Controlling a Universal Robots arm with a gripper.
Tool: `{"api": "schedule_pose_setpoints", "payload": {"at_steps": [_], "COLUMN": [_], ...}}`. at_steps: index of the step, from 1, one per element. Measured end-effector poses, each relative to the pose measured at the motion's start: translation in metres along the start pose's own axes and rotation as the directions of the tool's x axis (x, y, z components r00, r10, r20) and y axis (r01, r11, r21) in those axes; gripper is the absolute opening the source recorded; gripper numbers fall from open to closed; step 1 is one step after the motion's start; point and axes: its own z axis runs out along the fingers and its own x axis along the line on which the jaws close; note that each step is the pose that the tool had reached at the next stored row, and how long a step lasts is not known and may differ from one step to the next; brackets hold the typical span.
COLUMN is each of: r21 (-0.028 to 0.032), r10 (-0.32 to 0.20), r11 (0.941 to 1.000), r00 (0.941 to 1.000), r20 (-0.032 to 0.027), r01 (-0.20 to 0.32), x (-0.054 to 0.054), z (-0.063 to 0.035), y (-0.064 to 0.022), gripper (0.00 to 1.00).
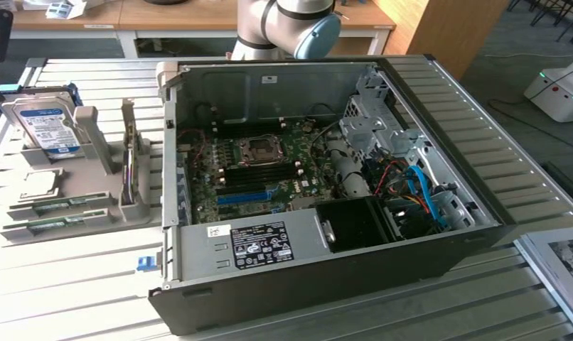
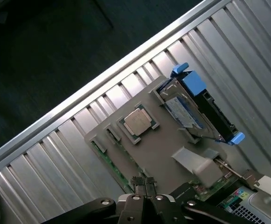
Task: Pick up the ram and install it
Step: 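Pick up the ram and move it above insertion slot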
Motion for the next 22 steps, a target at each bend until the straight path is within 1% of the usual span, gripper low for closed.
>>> {"api": "schedule_pose_setpoints", "payload": {"at_steps": [3,6,8,11,14,17,20,22], "r21": [-0.0009,-0.0018,-0.0025,-0.0036,-0.0049,-0.0061,-0.0075,-0.0085], "r10": [-0.035,-0.071,-0.096,-0.137,-0.177,-0.217,-0.257,-0.284], "r11": [0.9994,0.9975,0.9953,0.9905,0.9843,0.9762,0.9665,0.9589], "r00": [0.9994,0.9975,0.9953,0.9905,0.9843,0.9761,0.9665,0.9588], "r20": [-0.0016,-0.0031,-0.0042,-0.0059,-0.0075,-0.0092,-0.0108,-0.0118], "r01": [0.035,0.071,0.096,0.137,0.177,0.217,0.256,0.284], "x": [0.0000,0.0000,0.0000,0.0000,0.0000,0.0000,0.0000,0.0000], "z": [0.0001,0.0001,0.0002,0.0003,0.0003,0.0004,0.0005,0.0005], "y": [0.0000,0.0000,0.0000,0.0000,0.0000,0.0000,-0.0001,-0.0001], "gripper": [0.10,0.10,0.10,0.10,0.10,0.10,0.10,0.10]}}
